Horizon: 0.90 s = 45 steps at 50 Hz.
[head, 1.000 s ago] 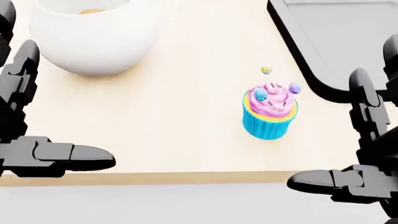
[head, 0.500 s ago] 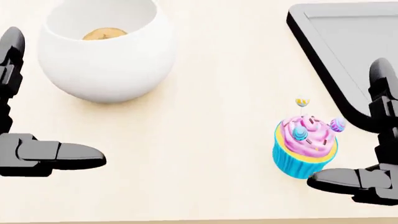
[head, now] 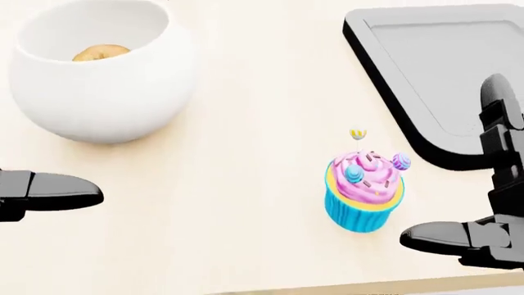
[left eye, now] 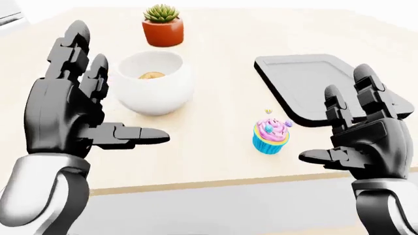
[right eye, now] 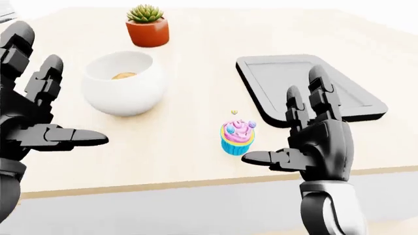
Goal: Pick up the bowl with donut and place it on the tray. Pick up the cupcake and place it on the tray.
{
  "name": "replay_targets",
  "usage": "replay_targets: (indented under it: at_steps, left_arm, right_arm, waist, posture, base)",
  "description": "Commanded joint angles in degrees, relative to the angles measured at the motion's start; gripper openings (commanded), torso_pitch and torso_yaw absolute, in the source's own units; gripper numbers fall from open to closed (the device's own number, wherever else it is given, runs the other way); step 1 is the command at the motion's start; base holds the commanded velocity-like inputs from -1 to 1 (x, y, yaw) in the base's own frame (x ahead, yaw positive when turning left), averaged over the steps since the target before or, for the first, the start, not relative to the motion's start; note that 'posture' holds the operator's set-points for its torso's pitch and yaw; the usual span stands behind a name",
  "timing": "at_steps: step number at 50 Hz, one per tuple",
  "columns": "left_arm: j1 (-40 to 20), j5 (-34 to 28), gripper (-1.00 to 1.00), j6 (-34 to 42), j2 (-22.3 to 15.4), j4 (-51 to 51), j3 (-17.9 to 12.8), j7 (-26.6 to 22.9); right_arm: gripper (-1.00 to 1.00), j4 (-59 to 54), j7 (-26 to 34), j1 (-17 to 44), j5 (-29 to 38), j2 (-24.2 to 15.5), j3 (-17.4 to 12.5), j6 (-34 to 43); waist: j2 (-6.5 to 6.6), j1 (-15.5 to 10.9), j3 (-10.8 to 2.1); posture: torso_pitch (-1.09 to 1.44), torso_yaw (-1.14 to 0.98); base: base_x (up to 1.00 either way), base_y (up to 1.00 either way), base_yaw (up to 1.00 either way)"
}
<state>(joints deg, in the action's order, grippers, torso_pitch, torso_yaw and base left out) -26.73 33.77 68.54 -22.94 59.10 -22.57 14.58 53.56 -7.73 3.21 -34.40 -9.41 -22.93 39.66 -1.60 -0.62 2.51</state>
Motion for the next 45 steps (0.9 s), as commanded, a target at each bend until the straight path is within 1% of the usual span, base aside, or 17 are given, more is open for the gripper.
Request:
replay_targets:
  at_steps: [1, 5, 6, 7, 9, 12, 15, 18, 20, 21, 24, 28, 30, 33, 37, 42, 45]
  left_arm:
    - [-2.7, 0.7, 1.00, -1.2, -2.3, 0.7, 0.3, 1.1]
    - [-8.6, -0.8, 1.00, 2.0, -4.7, -1.8, -0.1, 0.6]
    - [-11.3, -1.8, 1.00, 3.0, -6.3, -3.1, 1.1, 0.6]
    - [-12.4, -3.3, 1.00, 2.7, -7.0, -4.4, 2.4, 0.2]
    - [-14.8, -7.9, 1.00, 1.5, -8.4, -7.1, 6.6, -1.4]
    - [-17.8, -15.0, 1.00, 1.2, -7.9, -10.2, 11.8, -5.6]
    - [-19.7, -24.7, 1.00, -0.8, -7.1, -13.6, 16.9, -11.4]
    - [-21.8, -37.3, 1.00, -6.2, -6.0, -21.0, 22.3, -18.7]
    - [-23.0, -43.6, 1.00, -8.4, -2.4, -25.4, 22.7, -24.4]
    - [-23.4, -47.5, 1.00, -11.1, -1.6, -28.5, 23.3, -26.6]
    - [-24.5, -57.4, 1.00, -16.9, 2.0, -33.9, 23.2, -32.2]
    - [-27.5, -67.7, 1.00, -24.2, 5.6, -40.9, 22.6, -37.3]
    - [-28.3, -70.7, 1.00, -26.1, 7.0, -42.7, 22.0, -39.3]
    - [-30.2, -76.6, 1.00, -28.4, 7.5, -45.0, 22.5, -43.1]
    - [-32.2, -81.7, 1.00, -30.6, 9.2, -48.3, 22.5, -47.3]
    - [-32.1, -86.1, 1.00, -36.7, 10.4, -53.4, 22.9, -47.7]
    - [-32.3, -86.9, 1.00, -38.5, 11.3, -55.8, 22.3, -47.9]
  right_arm:
    - [1.00, 1.6, 0.5, 0.8, 0.6, -0.4, -0.3, -1.7]
    - [1.00, 1.2, 1.1, 0.5, 1.4, 0.0, -0.2, -2.2]
    - [1.00, 1.1, 1.2, 0.5, 1.7, 0.1, 0.1, -2.2]
    - [1.00, 1.3, 1.1, 0.6, 1.8, 0.2, 0.2, -2.1]
    - [1.00, 1.4, 1.1, 0.7, 2.0, 0.2, 0.3, -1.9]
    - [1.00, 1.5, 1.1, 0.8, 2.2, 0.3, 0.5, -1.8]
    - [1.00, 1.2, 1.4, 0.5, 2.7, 0.6, 0.7, -2.3]
    - [1.00, 1.0, 1.9, 0.1, 3.2, 1.0, 0.9, -3.0]
    - [1.00, 0.9, 2.0, 0.2, 3.3, 1.1, 0.8, -3.1]
    - [1.00, 1.0, 2.0, 0.2, 3.3, 1.1, 0.8, -3.1]
    - [1.00, 0.7, 2.0, 0.3, 3.2, 1.1, 0.6, -3.4]
    - [1.00, 0.5, 2.0, 0.3, 3.4, 1.2, 1.0, -3.8]
    - [1.00, 0.5, 2.1, 0.1, 3.4, 1.3, 1.0, -3.9]
    - [1.00, -0.2, 2.6, -0.2, 4.1, 1.5, 1.5, -4.7]
    - [1.00, -0.1, 2.4, 0.0, 4.0, 1.6, 1.6, -4.6]
    - [1.00, 0.2, 2.1, 0.1, 3.4, 1.4, 1.0, -4.3]
    - [1.00, 0.0, 2.2, 0.1, 3.3, 1.4, 1.0, -4.6]
  waist:
    - [0.26, 0.1, -0.82]
    - [0.36, 0.1, -0.61]
    - [0.39, 0.1, -0.58]
    - [0.46, 0.1, -0.50]
    - [0.57, 0.2, -0.38]
    - [0.68, 0.1, -0.42]
    - [0.73, 0.1, -0.48]
    - [0.62, 0.2, -0.51]
    - [0.48, 0.1, -0.57]
    - [0.39, 0.1, -0.62]
    - [0.21, 0.0, -0.81]
    - [-0.11, 0.1, -1.01]
    - [-0.32, 0.1, -1.12]
    - [-0.47, 0.2, -1.20]
    - [-0.63, 0.1, -1.40]
    - [-0.66, 0.0, -1.63]
    - [-0.71, 0.0, -1.81]
  posture:
    - [0.00, 0.00]
    - [0.00, 0.00]
    - [0.00, 0.00]
    - [0.00, 0.00]
    - [0.00, 0.00]
    - [0.00, 0.00]
    - [0.00, 0.00]
    - [0.00, 0.00]
    - [0.00, 0.00]
    - [0.00, 0.00]
    - [0.00, 0.00]
    - [0.00, 0.00]
    - [0.00, 0.00]
    - [0.00, 0.00]
    - [0.00, 0.00]
    - [0.00, 0.00]
    - [0.00, 0.00]
  base:
    - [0.00, 0.00, 0.00]
    - [0.00, 0.00, 0.00]
    - [0.00, 0.00, 0.00]
    - [0.00, 0.00, 0.00]
    - [0.00, 0.00, 0.00]
    - [0.00, 0.00, 0.00]
    - [0.00, 0.00, 0.00]
    - [0.00, 0.00, 0.00]
    - [0.00, 0.00, 0.00]
    - [0.00, 0.00, 0.00]
    - [0.00, 0.00, 0.00]
    - [0.00, 0.00, 0.00]
    - [0.00, 0.00, 0.00]
    - [0.00, 0.00, 0.00]
    - [0.00, 0.00, 0.00]
    - [0.00, 0.00, 0.00]
    - [0.00, 0.00, 0.00]
